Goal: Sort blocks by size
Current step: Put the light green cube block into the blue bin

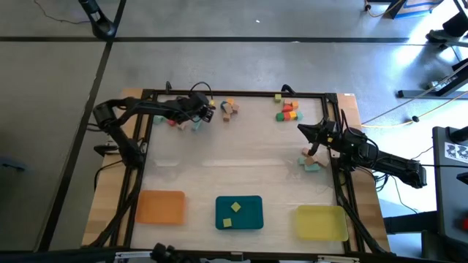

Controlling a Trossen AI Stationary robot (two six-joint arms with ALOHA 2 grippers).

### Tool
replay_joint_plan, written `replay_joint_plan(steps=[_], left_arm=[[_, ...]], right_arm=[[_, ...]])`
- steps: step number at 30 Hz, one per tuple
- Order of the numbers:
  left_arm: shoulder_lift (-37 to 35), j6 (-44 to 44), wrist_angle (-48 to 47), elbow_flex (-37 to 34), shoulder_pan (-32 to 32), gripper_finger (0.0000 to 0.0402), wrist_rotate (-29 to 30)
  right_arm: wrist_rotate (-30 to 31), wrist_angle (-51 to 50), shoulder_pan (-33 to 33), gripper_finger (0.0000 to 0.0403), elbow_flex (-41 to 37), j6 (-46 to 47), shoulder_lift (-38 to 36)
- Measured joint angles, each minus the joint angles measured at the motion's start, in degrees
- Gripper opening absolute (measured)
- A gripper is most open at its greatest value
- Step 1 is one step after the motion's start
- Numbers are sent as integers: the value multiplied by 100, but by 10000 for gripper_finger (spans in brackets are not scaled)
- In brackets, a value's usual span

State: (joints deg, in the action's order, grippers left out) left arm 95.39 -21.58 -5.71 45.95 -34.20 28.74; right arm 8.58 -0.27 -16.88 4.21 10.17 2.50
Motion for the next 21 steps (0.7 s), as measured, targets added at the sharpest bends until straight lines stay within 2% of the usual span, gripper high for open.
replay_joint_plan(steps=[6,11,21], left_arm=[[213,0,90,0,-130,230,-350],[241,3,52,-2,-153,225,-404],[241,74,41,-2,-153,143,-406]], right_arm=[[0,8,0,28,0,0,0],[0,9,-2,28,0,1,0],[0,7,-2,28,0,0,0]])
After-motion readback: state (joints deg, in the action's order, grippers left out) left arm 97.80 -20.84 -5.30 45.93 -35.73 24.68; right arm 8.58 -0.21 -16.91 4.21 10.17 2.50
